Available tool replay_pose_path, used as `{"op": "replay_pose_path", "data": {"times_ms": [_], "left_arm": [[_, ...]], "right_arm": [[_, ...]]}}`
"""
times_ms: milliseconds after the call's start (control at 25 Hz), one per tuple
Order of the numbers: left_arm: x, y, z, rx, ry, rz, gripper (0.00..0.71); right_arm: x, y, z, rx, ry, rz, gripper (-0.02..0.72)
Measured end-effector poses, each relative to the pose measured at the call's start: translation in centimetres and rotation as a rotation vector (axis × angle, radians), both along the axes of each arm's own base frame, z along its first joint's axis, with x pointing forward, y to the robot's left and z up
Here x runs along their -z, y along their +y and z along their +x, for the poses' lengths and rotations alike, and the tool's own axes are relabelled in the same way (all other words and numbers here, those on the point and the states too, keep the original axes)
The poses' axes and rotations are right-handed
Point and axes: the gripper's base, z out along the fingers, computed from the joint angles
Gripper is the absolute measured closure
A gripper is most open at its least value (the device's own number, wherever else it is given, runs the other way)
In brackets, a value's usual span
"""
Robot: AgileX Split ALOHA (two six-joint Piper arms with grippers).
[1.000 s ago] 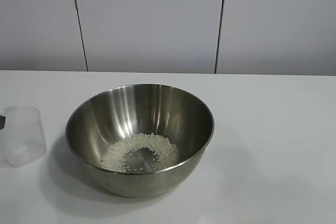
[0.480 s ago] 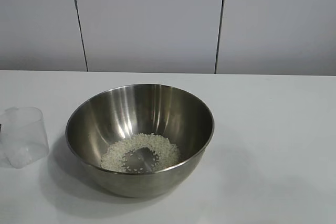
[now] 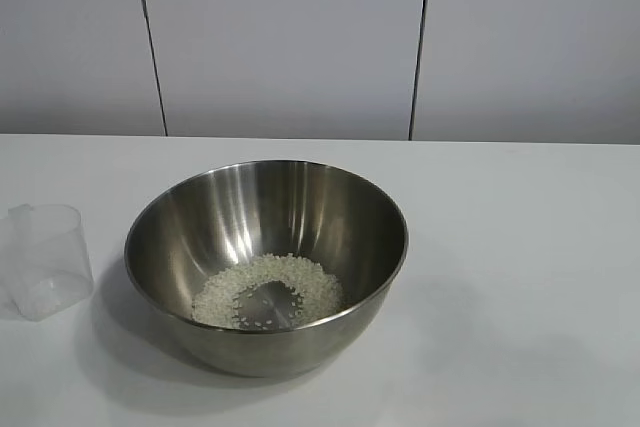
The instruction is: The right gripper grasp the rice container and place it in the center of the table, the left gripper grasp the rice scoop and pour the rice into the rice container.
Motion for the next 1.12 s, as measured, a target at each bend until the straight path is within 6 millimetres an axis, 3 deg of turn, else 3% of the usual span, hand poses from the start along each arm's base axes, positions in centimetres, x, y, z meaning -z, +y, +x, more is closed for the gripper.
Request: {"op": "replay_pose_path", "data": {"times_ms": [200,320,520,640,800,1000,1120], "left_arm": [[-4.3,4.9,0.3,-0.127,-0.016,-0.021,0.233],[-7.3,6.2,-0.5,-0.136,-0.037,-0.053,0.233],[-14.2,3.2,-2.7,-0.032,-0.169,-0.064,0.233],[-19.1,0.5,-5.3,-0.011,-0.313,-0.027,0.233],[-23.7,-2.3,-9.3,-0.031,-0.491,-0.045,0.233],[-27.0,-5.3,-14.6,0.012,-0.655,-0.132,0.233],[-27.8,-5.9,-17.7,0.009,-0.687,-0.125,0.233]], "right_arm": [[0.0,0.0,0.0,0.001,0.002,0.001,0.231],[0.0,0.0,0.0,0.001,0.001,0.001,0.231],[0.0,0.0,0.0,0.001,0.001,0.001,0.231],[0.0,0.0,0.0,0.001,0.001,0.001,0.231],[0.0,0.0,0.0,0.001,0.001,0.001,0.231],[0.0,0.0,0.0,0.001,0.001,0.001,0.231],[0.0,0.0,0.0,0.001,0.001,0.001,0.231]]}}
